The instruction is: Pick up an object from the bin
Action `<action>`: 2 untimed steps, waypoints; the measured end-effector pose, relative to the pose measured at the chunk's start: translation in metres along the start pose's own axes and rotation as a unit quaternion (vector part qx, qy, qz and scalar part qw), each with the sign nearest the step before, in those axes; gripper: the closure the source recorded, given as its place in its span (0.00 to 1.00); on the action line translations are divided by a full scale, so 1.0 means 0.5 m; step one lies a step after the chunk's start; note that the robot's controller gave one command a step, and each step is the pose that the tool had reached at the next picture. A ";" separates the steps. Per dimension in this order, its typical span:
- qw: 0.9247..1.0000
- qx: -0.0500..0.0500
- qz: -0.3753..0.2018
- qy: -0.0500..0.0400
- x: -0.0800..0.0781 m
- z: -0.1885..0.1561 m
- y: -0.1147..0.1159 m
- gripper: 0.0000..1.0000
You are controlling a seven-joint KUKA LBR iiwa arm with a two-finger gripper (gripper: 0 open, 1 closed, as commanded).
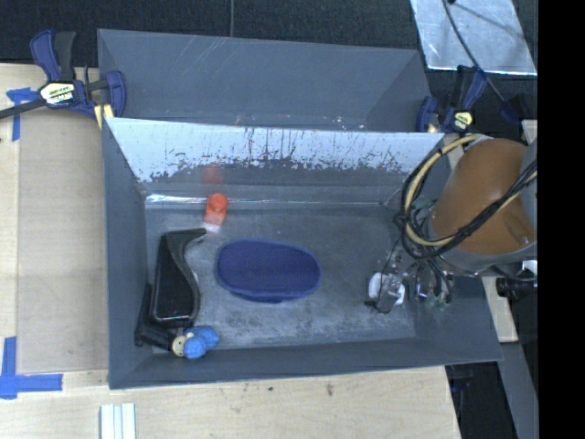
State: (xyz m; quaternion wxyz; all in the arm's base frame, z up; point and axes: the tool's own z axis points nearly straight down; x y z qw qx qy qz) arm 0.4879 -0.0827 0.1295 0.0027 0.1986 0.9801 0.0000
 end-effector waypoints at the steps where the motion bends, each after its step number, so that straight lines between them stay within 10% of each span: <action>1: 1.000 0.000 -0.002 -0.001 -0.003 -0.058 0.000 1.00; 2: 1.000 0.000 -0.003 -0.001 -0.007 -0.121 0.000 1.00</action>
Offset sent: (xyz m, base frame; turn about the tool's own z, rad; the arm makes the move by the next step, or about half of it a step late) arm 0.0001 -0.0001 0.0272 0.0000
